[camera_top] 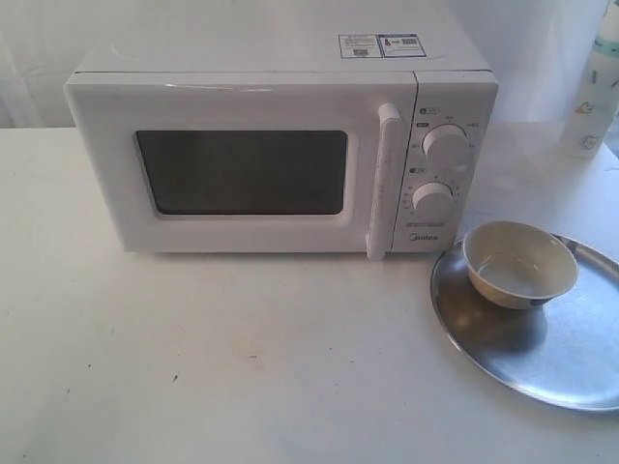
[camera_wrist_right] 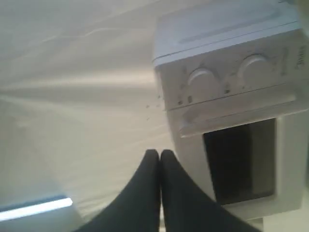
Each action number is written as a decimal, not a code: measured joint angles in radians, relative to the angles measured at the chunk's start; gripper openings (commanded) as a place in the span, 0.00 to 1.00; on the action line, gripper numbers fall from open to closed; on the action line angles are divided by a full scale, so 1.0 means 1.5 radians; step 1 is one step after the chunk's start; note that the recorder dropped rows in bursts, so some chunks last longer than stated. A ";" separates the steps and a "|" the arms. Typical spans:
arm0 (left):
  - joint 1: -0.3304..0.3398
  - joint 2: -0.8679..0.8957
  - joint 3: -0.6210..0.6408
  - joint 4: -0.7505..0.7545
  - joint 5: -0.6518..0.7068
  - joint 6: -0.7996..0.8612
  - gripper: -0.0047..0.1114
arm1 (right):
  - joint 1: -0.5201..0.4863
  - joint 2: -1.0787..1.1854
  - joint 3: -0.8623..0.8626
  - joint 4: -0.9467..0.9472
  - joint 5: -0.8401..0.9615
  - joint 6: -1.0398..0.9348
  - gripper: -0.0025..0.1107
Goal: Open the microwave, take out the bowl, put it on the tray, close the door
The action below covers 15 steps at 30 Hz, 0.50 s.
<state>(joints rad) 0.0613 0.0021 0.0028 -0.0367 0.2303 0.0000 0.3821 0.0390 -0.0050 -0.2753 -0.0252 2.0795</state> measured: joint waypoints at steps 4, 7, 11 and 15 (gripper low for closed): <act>0.000 0.000 0.000 0.000 0.000 0.000 0.04 | 0.000 -0.009 0.002 0.038 0.217 -0.001 0.02; 0.000 0.000 0.000 0.000 0.000 0.000 0.04 | 0.000 -0.022 0.002 0.041 0.236 -0.110 0.02; 0.000 0.000 0.000 0.000 0.000 0.000 0.04 | 0.000 -0.022 0.002 0.068 0.236 -0.327 0.02; 0.000 0.000 0.000 0.000 0.000 0.000 0.04 | 0.000 -0.022 0.002 0.084 0.234 -0.647 0.02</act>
<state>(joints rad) 0.0613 0.0021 0.0028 -0.0367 0.2303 0.0000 0.3821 0.0064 -0.0013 -0.1496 0.3264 1.1082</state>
